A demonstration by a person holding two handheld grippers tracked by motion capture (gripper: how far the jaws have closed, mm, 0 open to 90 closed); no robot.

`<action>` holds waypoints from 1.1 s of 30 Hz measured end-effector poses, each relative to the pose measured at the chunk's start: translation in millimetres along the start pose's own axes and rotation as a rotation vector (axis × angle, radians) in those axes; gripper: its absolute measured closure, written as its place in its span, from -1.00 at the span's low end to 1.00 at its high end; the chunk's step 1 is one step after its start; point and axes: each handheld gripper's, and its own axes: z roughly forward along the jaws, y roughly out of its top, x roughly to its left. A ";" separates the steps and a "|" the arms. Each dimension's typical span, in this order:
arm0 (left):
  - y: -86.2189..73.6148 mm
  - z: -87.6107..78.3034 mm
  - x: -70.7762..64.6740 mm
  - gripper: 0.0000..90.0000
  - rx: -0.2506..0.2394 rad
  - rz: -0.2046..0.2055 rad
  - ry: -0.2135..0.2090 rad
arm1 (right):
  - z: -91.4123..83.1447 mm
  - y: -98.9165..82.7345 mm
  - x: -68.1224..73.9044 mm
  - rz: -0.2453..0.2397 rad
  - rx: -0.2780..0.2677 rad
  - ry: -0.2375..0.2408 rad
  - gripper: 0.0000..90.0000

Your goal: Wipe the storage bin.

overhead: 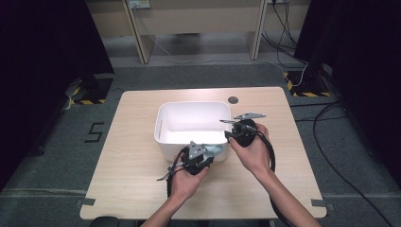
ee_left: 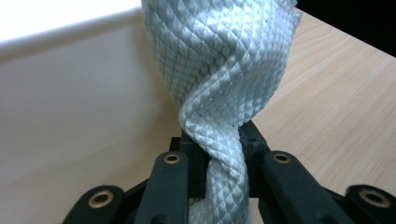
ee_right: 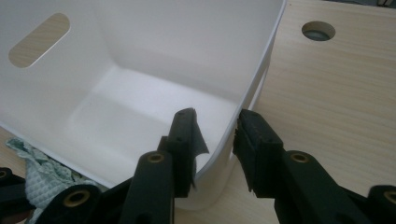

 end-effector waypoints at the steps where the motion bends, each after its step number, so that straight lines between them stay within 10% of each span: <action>1: -0.5 0.7 -0.2 0.72 0.000 -0.002 -0.001 | 0.0 0.0 -0.2 -0.002 0.000 0.000 0.51; 33: -25.6 28.2 2.9 0.72 0.074 -0.024 0.015 | -0.1 -0.3 -0.1 -0.004 -0.001 0.000 0.51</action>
